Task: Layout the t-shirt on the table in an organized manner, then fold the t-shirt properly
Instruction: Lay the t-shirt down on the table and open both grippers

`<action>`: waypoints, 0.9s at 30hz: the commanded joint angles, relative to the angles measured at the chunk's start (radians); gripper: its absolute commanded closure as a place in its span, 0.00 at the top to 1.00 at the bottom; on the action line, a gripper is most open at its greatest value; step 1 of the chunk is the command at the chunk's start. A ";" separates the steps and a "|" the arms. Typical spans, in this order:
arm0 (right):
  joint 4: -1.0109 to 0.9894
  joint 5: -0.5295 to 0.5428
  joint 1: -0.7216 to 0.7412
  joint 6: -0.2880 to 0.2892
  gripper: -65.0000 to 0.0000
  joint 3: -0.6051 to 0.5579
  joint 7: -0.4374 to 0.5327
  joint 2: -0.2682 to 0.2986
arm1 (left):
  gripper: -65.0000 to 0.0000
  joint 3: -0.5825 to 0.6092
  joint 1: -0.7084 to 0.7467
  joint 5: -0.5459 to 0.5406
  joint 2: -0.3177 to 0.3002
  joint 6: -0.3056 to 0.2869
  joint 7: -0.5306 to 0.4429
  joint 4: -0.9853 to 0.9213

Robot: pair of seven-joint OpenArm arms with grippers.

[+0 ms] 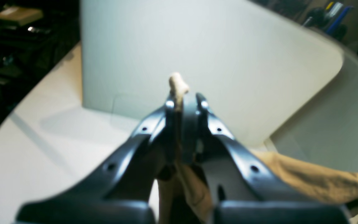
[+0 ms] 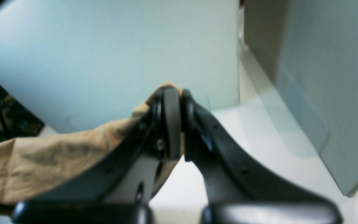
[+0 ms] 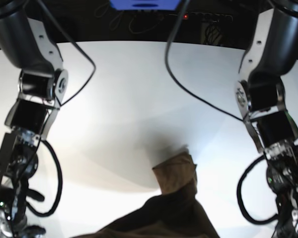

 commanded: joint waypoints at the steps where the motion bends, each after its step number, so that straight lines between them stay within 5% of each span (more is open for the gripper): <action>1: 0.008 0.004 0.064 0.005 0.00 0.009 0.018 0.006 | 0.00 -0.001 -0.084 -0.006 -0.010 -0.001 -0.031 0.008; 6: 0.006 0.002 0.105 0.005 0.00 0.097 0.015 0.024 | 0.00 -0.006 -0.170 -0.006 -0.048 -0.001 -0.030 0.009; 11: 0.047 0.010 -0.059 0.005 0.00 0.106 -0.002 0.047 | 0.00 -0.010 -0.010 -0.012 -0.065 -0.001 0.023 0.141; 17: 0.209 0.011 -0.366 0.016 0.00 0.105 0.000 -0.019 | 0.00 -0.138 0.398 -0.018 -0.050 -0.003 0.102 0.348; 21: 0.239 0.011 -0.536 0.100 0.00 0.105 -0.002 -0.064 | 0.00 -0.224 0.711 -0.101 0.010 -0.003 0.127 0.448; 27: 0.155 0.007 -0.628 0.110 0.00 0.105 0.003 -0.039 | 0.00 -0.267 1.062 -0.245 0.111 -0.003 0.130 0.419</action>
